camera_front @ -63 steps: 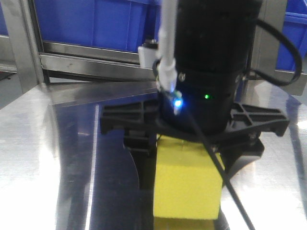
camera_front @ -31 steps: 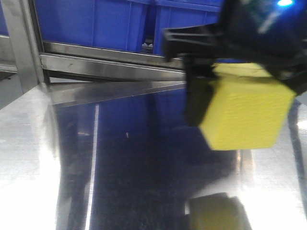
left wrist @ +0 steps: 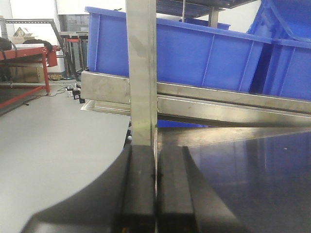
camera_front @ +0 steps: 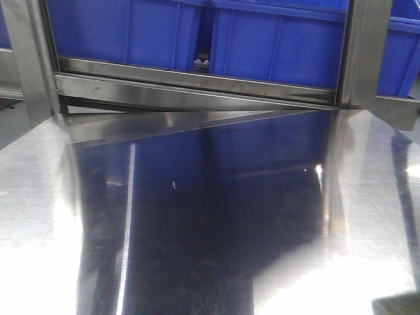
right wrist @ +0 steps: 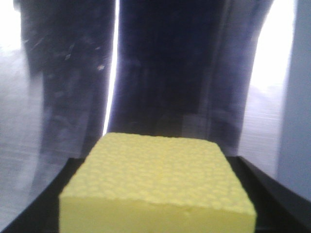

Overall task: Place yellow foam block on left shelf second layer
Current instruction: 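Lift the yellow foam block off the table with the right gripper, then hold the block in the right gripper and back away from the table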

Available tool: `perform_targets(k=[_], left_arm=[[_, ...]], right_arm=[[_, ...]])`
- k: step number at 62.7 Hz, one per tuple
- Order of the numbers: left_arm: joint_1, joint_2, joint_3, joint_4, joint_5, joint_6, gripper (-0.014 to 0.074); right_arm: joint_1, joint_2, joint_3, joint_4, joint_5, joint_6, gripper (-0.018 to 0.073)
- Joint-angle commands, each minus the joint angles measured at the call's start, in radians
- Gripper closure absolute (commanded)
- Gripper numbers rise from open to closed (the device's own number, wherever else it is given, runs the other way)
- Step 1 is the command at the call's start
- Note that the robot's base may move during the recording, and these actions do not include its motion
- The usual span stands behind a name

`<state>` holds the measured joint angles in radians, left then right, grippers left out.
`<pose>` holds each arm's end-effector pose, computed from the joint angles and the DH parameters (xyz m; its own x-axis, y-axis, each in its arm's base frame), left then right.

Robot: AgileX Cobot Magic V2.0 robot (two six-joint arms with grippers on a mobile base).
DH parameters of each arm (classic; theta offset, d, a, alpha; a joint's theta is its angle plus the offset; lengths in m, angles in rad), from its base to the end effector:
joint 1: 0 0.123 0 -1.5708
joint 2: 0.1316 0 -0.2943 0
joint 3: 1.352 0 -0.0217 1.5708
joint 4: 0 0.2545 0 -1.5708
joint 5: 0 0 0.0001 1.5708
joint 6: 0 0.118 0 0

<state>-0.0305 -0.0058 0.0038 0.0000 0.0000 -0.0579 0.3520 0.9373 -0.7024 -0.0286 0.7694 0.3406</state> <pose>0.0771 -0.0024 0.2146 0.0871 -0.0606 -0.9944 0.0356 0.9977 -0.0576 0.1745 0.0616 0.2713 -0.8121 0.0368 -0.5824 -0.0820 0.9809 0.1764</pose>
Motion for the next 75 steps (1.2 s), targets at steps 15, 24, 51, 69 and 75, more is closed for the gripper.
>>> perform_targets(k=[15,24,51,69,75], left_arm=[[0.002,-0.02,0.028,-0.006,-0.081,-0.003,0.0472],[0.002,-0.02,0.028,-0.006,-0.081,-0.003,0.0472],[0.002,-0.02,0.028,-0.006,-0.081,-0.003,0.0472],[0.002,-0.02,0.028,-0.006,-0.081,-0.003,0.0472],[0.002,-0.02,0.028,-0.006,-0.081,-0.003,0.0472]], right_arm=[[-0.237,-0.241,0.131,0.021,-0.231,-0.199,0.0063],[-0.251,-0.338,0.191,0.021,-0.349,-0.201,0.0063],[-0.251,-0.621,0.351,0.007,-0.622,-0.201,0.0063],[-0.251,-0.742,0.382,-0.101,-0.631,-0.201,0.0063],[-0.251,-0.761,0.382,-0.103,-0.634,-0.201,0.0063]])
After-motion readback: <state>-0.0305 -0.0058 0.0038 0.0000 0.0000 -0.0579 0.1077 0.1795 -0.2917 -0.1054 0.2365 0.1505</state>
